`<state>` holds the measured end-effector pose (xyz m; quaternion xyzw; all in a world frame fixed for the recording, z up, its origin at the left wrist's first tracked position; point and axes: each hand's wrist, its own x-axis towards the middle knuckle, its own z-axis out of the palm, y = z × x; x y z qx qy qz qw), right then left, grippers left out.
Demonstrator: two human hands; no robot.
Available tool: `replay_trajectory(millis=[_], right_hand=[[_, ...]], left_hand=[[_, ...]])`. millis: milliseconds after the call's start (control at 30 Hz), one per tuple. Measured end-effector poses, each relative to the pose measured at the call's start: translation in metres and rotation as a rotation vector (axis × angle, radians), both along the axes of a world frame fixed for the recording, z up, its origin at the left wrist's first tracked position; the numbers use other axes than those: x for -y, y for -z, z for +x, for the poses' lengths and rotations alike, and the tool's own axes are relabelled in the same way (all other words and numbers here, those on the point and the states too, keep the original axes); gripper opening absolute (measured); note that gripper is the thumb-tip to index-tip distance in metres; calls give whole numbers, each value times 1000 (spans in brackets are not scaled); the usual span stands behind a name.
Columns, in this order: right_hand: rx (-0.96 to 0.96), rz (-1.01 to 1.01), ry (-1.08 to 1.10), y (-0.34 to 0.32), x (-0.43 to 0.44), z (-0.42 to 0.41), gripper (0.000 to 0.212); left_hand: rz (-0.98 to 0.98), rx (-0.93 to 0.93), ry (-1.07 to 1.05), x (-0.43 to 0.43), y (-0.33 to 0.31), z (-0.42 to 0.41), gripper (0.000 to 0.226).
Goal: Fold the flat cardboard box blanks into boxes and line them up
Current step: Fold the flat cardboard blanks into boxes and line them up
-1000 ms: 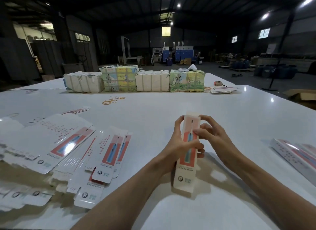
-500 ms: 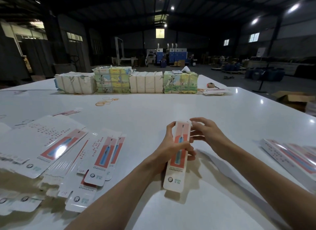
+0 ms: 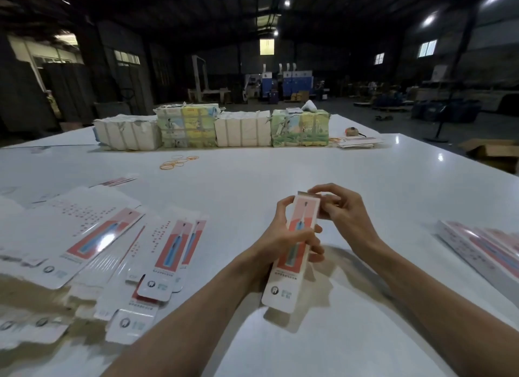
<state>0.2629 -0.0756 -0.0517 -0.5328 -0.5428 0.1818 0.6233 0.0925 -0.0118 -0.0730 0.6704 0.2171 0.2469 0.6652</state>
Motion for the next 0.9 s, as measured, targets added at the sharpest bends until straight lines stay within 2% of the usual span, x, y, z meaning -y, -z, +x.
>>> replay_trajectory(millis=[67,167,233,400,667,900], right_hand=[[-45,-17,-40,-2,0,0,27],[-274,-83,-156,-9,2,1,23],[-384,-121,-151,-11,3,0,24],[-471,-196,-102,-16,3,3,15],[-483,-256,-44,-20,3,10,16],[-399,-258,-128,-20,5,18,14]], left_hand=[[6,6,-20,0,1,0,95],[37,6,-26,0,0,1,98],[58,0,-11,0,-1,3,98],[160,-47,-10,1,1,4,96],[251,-52,-3,2,0,2,106],[260,-53,9,5,-3,1,106]])
